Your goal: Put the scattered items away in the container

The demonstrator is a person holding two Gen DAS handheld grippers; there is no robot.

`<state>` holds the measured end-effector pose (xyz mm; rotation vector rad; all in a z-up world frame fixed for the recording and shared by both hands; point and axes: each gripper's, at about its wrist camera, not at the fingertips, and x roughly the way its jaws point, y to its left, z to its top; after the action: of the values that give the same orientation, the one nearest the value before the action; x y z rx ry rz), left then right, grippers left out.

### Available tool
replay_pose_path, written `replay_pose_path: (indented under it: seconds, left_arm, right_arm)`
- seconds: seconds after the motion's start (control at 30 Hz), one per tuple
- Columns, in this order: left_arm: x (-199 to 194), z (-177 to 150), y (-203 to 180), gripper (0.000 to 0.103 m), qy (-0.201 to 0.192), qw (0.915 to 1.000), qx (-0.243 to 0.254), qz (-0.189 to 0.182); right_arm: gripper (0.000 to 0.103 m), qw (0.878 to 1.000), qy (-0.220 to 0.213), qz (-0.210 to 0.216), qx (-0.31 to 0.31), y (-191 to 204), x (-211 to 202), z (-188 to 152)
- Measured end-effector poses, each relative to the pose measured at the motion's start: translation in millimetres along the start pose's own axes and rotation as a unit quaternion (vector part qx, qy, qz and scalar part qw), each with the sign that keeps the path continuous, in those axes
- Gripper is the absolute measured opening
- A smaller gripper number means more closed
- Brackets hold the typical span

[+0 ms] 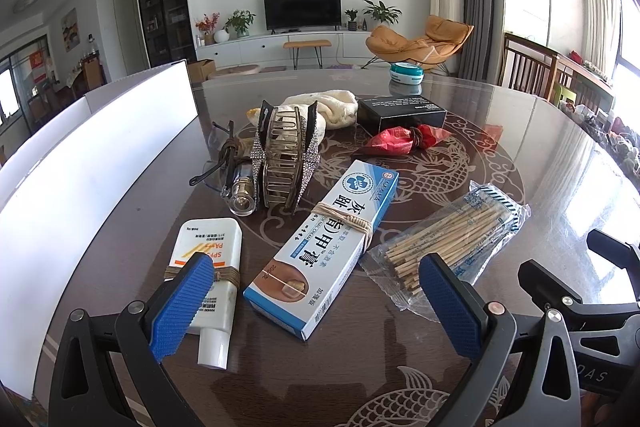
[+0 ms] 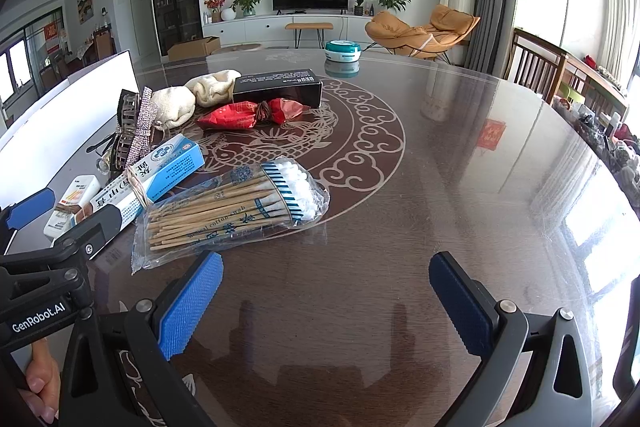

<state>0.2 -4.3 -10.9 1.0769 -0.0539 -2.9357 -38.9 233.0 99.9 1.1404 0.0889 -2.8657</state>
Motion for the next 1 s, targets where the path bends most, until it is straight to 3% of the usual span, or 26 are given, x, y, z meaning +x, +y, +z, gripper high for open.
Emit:
replay_pose_path:
  seconds: [1.0]
  left_arm:
    - [0.0, 0.3, -0.8, 0.103, -0.001, 1.0, 0.003, 0.003]
  right_arm:
    - [0.103, 1.0, 0.0, 0.0, 0.001, -0.3, 0.1, 0.0]
